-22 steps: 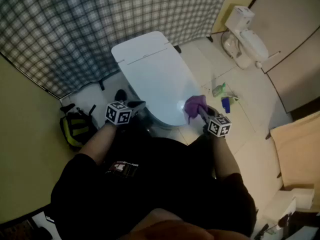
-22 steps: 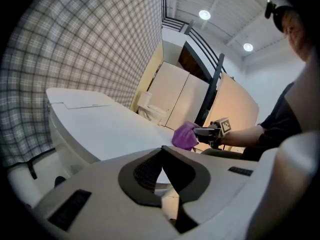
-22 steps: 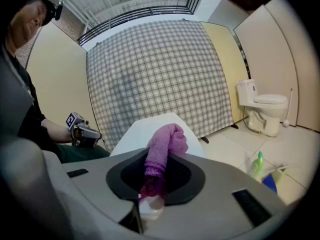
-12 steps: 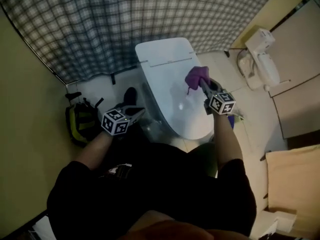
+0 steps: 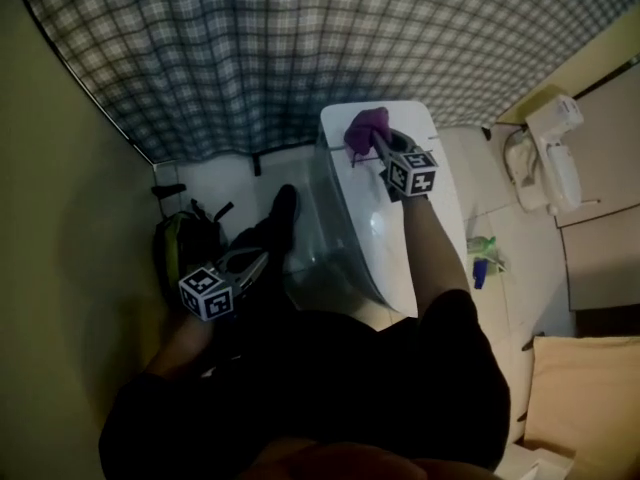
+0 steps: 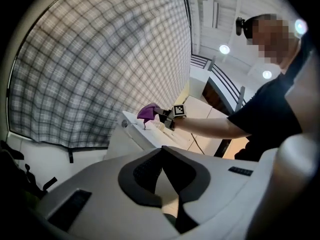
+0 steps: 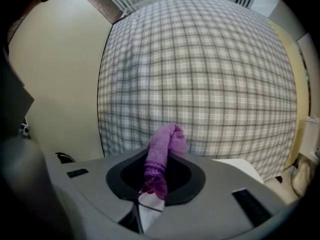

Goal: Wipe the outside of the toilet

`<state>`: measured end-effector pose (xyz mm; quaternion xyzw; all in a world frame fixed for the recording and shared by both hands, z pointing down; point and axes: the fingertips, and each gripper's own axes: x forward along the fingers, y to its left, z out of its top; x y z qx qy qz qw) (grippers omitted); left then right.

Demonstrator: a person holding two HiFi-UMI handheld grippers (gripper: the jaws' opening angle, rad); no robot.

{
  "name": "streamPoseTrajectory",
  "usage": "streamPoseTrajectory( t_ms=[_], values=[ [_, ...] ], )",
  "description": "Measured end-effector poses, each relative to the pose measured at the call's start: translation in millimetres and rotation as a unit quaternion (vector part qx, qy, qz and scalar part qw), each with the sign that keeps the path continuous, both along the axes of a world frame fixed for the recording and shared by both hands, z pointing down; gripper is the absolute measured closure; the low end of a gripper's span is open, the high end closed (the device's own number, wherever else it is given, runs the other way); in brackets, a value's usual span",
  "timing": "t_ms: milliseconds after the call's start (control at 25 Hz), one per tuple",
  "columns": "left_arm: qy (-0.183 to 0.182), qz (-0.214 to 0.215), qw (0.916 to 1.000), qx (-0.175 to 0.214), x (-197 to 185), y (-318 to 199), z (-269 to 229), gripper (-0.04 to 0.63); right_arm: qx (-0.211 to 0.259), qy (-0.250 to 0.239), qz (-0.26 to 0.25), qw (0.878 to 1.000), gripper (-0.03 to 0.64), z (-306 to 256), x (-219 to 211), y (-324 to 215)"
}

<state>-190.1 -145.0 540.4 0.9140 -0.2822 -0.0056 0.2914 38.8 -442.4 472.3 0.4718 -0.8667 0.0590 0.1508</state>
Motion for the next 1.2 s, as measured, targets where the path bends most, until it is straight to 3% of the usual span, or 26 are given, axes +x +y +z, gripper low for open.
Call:
streamPoseTrajectory(
  t_ms=[240, 360, 560, 680, 800, 1000, 1200],
  values=[
    [0.027, -0.014, 0.9992, -0.025, -33.0, -5.0, 18.5, 0.592, -0.033, 0.073, -0.015, 0.997, 0.554, 84.4, -56.4, -46.4],
    [0.034, -0.016, 0.9987, -0.035, -40.9, -9.2, 9.8, 0.592, -0.038, 0.111, -0.019, 0.993, 0.554, 96.1, -72.5, -63.7],
    [0.029, -0.029, 0.9988, -0.026, -51.6, -21.3, 3.0, 0.592, -0.039, 0.206, -0.046, 0.977, 0.551, 102.0, -79.1, -94.3],
    [0.022, -0.029, 0.9988, -0.033, -48.4, -19.9, 5.2, 0.592, -0.054, 0.197, -0.016, 0.979, 0.551, 104.8, -34.4, -117.8],
    [0.013, -0.030, 0.9986, -0.042, -45.8, -22.0, 4.4, 0.592, -0.067, 0.193, 0.042, 0.978, 0.551, 105.4, 36.9, -144.5],
    [0.001, -0.033, 0.9986, -0.040, -50.3, -34.8, 8.8, 0.592, -0.074, 0.198, 0.151, 0.965, 0.551, 105.8, 157.4, -194.2],
    [-0.008, -0.032, 0.9983, -0.048, -49.8, -35.6, 13.9, 0.592, -0.096, 0.184, 0.247, 0.946, 0.552, 101.6, 236.0, -210.9]
  ],
)
